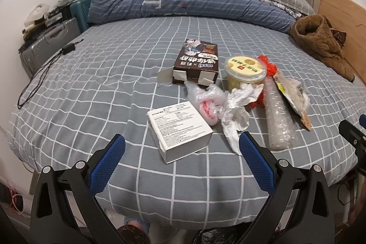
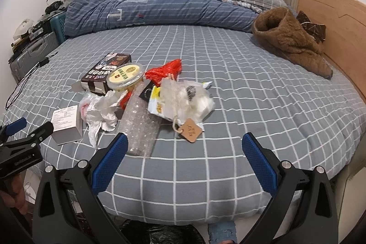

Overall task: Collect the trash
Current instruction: 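Grasp the white box with the left tool while the right tool grasps the bubble wrap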

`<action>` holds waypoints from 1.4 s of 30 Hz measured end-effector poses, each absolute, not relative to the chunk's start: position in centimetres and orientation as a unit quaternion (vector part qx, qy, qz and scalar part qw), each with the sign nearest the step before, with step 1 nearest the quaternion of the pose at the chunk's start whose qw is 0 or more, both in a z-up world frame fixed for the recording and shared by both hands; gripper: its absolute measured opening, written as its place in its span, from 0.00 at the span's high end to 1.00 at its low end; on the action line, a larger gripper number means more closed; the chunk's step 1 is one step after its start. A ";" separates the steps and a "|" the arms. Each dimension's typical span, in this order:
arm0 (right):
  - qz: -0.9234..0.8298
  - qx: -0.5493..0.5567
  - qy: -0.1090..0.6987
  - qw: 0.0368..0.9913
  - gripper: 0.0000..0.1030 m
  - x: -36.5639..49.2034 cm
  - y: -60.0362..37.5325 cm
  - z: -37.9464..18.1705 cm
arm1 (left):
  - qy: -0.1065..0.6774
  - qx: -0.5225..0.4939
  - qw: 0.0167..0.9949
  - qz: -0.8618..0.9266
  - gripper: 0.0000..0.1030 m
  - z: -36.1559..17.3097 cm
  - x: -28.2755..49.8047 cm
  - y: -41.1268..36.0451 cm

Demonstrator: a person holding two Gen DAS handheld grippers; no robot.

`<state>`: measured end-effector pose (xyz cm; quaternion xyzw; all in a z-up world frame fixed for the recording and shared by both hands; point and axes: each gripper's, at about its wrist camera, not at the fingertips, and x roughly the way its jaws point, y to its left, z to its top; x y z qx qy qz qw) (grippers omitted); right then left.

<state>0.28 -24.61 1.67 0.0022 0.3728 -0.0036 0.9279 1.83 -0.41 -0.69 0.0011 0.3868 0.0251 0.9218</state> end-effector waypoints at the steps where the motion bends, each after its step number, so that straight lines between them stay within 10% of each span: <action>1: -0.002 -0.001 0.376 0.927 0.07 0.7 -24.2 1.4 | 0.388 -0.001 0.921 0.027 0.06 -0.8 2.1 -0.3; 19: 0.027 0.014 0.416 0.909 0.17 7.2 -20.7 -3.1 | 0.428 -0.007 0.903 0.043 0.07 -4.8 7.0 0.1; 42: 0.065 0.038 0.457 0.886 0.53 8.7 -18.8 -6.2 | 0.426 -0.017 0.902 0.062 0.19 -6.9 7.9 -0.5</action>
